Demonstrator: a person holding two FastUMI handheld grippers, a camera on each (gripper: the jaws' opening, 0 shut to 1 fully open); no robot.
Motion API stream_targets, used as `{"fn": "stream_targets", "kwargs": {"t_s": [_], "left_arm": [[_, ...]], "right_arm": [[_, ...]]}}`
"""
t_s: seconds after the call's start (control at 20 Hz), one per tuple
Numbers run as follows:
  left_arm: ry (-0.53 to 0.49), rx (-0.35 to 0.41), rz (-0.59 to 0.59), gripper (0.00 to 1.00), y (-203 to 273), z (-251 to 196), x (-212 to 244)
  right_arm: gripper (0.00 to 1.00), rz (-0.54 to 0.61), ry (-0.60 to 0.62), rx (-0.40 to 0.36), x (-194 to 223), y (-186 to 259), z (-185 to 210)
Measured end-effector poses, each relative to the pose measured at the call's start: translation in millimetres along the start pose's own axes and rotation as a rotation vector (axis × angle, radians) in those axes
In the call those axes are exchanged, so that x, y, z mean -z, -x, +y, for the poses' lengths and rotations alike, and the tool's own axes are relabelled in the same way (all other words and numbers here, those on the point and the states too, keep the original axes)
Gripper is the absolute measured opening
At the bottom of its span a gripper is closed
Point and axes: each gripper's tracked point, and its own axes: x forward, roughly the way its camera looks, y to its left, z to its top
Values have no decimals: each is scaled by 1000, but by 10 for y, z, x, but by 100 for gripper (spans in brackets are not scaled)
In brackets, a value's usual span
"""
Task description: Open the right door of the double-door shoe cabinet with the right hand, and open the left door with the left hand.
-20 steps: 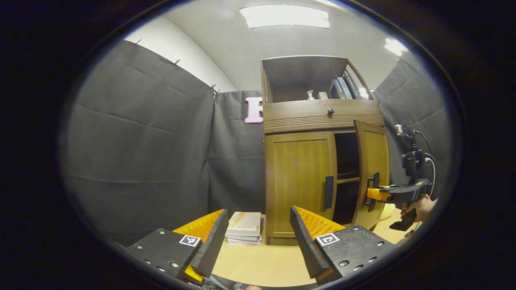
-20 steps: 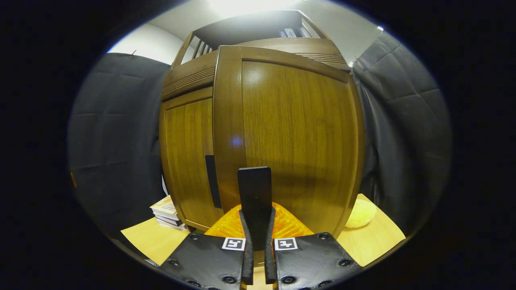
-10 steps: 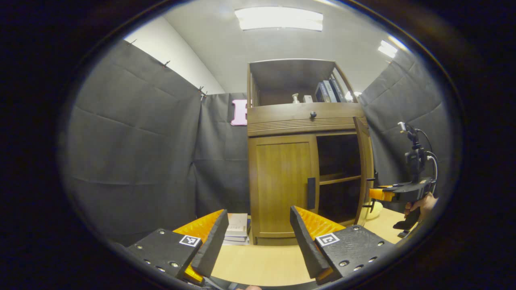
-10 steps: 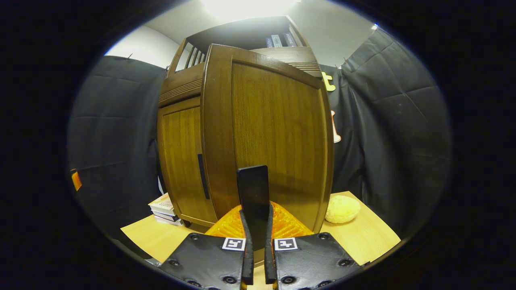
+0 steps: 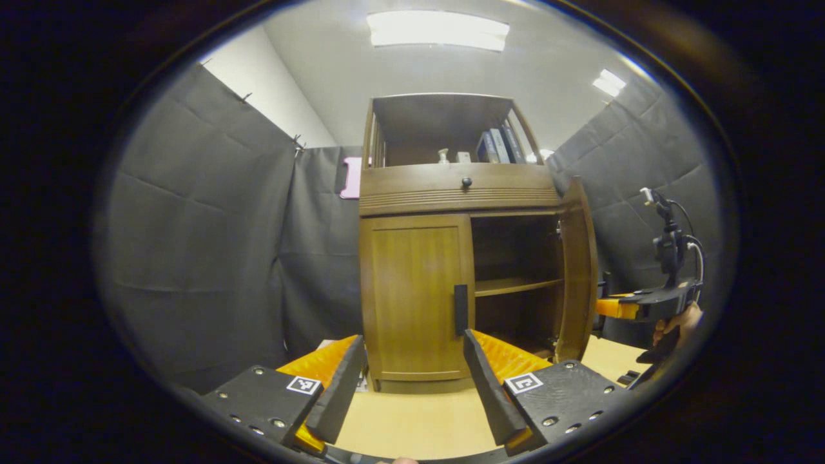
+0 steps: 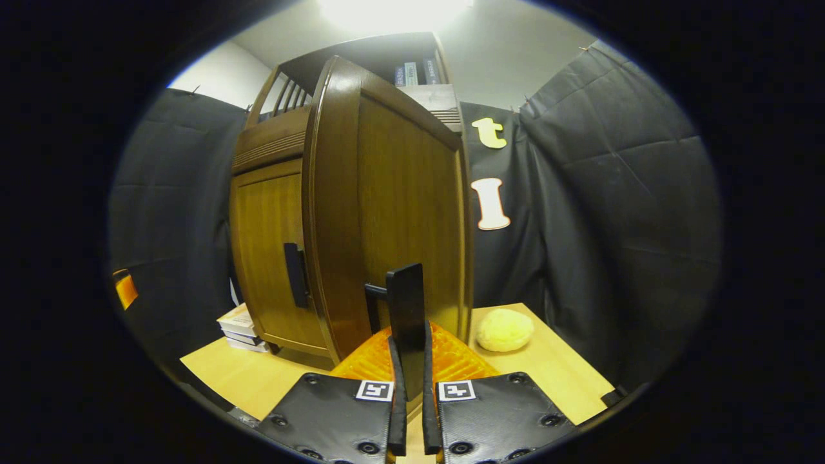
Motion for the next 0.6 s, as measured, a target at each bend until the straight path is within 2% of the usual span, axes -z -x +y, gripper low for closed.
{"fn": "stream_targets", "kwargs": {"t_s": [0.1, 0.2, 0.3, 0.35, 0.6], "left_arm": [[1, 20, 1, 89, -49, -93, 23], [3, 36, 3, 89, -92, -179, 36], [10, 54, 8, 89, -136, -271, 61], [11, 63, 10, 89, -165, -315, 66], [8, 99, 13, 89, -332, -534, 112]], "right_arm": [[7, 0, 14, 26, -25, 19, -9], [7, -4, 21, 54, -31, 8, -31], [14, -10, 15, 69, -51, 3, -28], [11, -17, 12, 73, -93, 10, -58], [11, -27, 38, 93, -115, 10, -270]]}}
